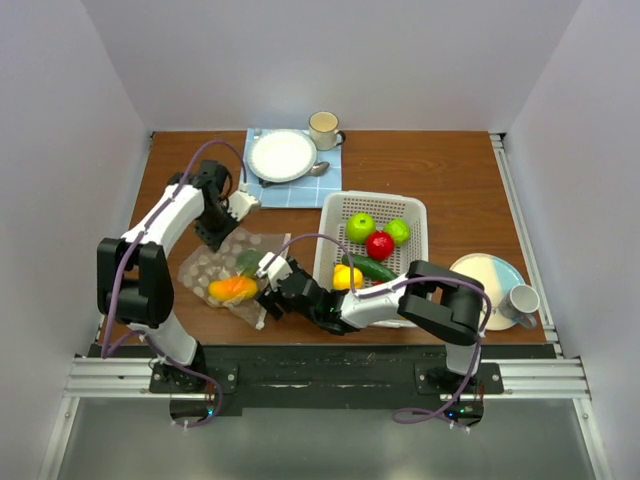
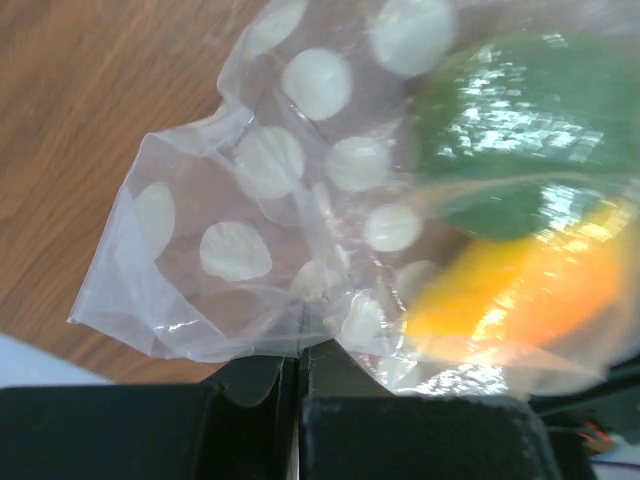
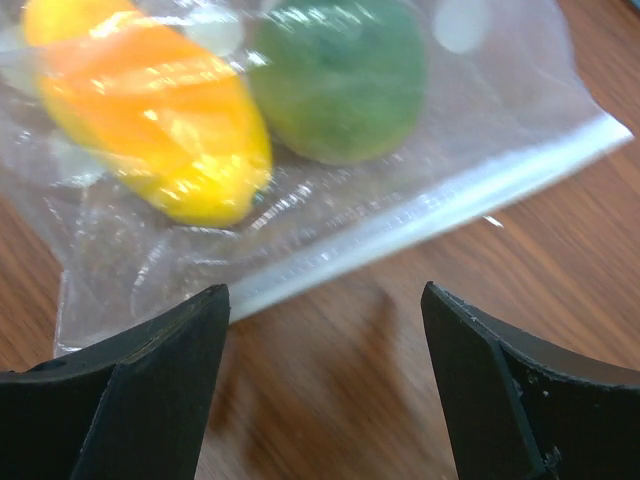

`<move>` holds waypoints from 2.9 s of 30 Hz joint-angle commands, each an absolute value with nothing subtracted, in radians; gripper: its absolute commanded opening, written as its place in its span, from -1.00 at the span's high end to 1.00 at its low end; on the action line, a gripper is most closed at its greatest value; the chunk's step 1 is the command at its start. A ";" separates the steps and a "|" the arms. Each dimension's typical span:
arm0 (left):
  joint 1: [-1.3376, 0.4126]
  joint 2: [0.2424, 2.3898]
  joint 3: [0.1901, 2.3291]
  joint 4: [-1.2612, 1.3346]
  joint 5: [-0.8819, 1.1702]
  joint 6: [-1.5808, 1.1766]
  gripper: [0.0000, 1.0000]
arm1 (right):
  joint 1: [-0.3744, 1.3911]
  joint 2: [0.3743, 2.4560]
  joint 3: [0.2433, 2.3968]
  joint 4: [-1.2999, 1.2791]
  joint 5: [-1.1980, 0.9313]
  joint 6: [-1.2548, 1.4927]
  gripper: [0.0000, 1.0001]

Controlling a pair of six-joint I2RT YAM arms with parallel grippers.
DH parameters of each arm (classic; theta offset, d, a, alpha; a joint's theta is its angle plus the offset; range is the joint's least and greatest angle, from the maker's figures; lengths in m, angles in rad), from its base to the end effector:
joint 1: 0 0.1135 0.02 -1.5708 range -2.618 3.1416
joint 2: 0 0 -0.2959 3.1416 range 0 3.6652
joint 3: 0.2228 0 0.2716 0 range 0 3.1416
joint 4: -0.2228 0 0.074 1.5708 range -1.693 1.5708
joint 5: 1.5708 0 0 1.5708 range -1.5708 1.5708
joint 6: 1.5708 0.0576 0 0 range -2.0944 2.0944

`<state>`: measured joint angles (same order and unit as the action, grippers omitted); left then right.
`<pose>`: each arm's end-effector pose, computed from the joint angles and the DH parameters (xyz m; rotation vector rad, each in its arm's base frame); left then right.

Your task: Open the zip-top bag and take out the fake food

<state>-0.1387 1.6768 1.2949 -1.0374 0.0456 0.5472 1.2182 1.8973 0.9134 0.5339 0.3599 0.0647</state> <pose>0.3357 -0.0495 0.2347 1.0083 2.8085 -0.0207 0.1664 0.3935 0.1508 -0.9023 1.8072 0.4610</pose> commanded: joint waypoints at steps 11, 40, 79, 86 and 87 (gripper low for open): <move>-0.124 1.684 1.239 -0.830 -0.109 0.545 -0.02 | 1.218 1.878 0.969 0.538 0.359 0.035 -0.62; 0.186 1.385 0.855 -0.848 0.161 0.657 -0.99 | 1.218 1.865 0.973 0.457 0.341 0.063 -0.57; -0.034 1.385 1.189 -1.058 -0.075 0.915 1.00 | 1.092 1.939 1.009 0.474 0.417 0.046 -0.55; -0.037 1.403 1.029 -0.921 -0.136 0.979 1.00 | 1.066 1.959 1.057 0.474 0.311 0.061 -0.56; -0.037 1.420 1.014 -0.901 -0.141 0.974 1.00 | 1.068 1.962 1.066 0.474 0.293 0.066 -0.56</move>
